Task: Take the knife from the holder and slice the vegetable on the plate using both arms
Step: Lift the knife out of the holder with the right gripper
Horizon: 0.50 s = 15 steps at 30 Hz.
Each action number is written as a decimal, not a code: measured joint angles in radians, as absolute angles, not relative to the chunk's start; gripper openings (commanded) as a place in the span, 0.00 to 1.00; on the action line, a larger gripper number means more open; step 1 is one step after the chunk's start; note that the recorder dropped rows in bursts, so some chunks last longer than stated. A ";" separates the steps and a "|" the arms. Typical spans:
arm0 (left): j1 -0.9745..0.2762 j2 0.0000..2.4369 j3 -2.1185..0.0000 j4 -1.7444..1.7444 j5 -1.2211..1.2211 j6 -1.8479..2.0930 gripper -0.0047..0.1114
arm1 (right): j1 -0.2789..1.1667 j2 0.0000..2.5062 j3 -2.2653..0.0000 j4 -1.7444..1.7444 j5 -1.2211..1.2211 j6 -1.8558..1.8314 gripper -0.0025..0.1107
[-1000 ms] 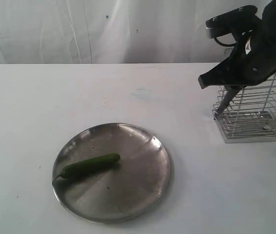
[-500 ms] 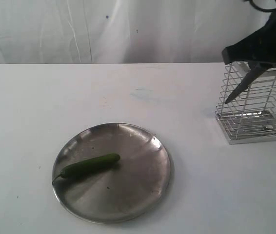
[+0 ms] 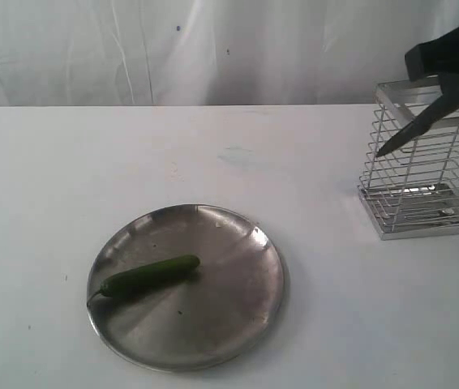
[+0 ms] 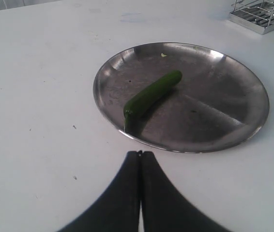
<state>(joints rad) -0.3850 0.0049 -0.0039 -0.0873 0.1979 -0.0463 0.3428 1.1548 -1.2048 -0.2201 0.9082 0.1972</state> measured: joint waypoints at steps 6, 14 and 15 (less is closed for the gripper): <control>-0.385 0.005 -0.004 -0.087 0.198 -0.046 0.04 | 0.348 1.091 -1.205 -0.170 0.915 0.189 0.09; -0.385 0.005 -0.004 -0.087 0.198 -0.044 0.04 | 0.443 1.024 -1.205 -0.037 0.934 0.117 0.09; -0.385 0.005 -0.004 -0.087 0.198 -0.044 0.04 | 0.465 1.019 -1.199 -0.018 0.931 0.108 0.09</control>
<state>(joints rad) -0.3850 0.0049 -0.0039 -0.0873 0.1979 -0.0444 0.4654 1.0193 -1.1994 -0.0175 0.9312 0.1078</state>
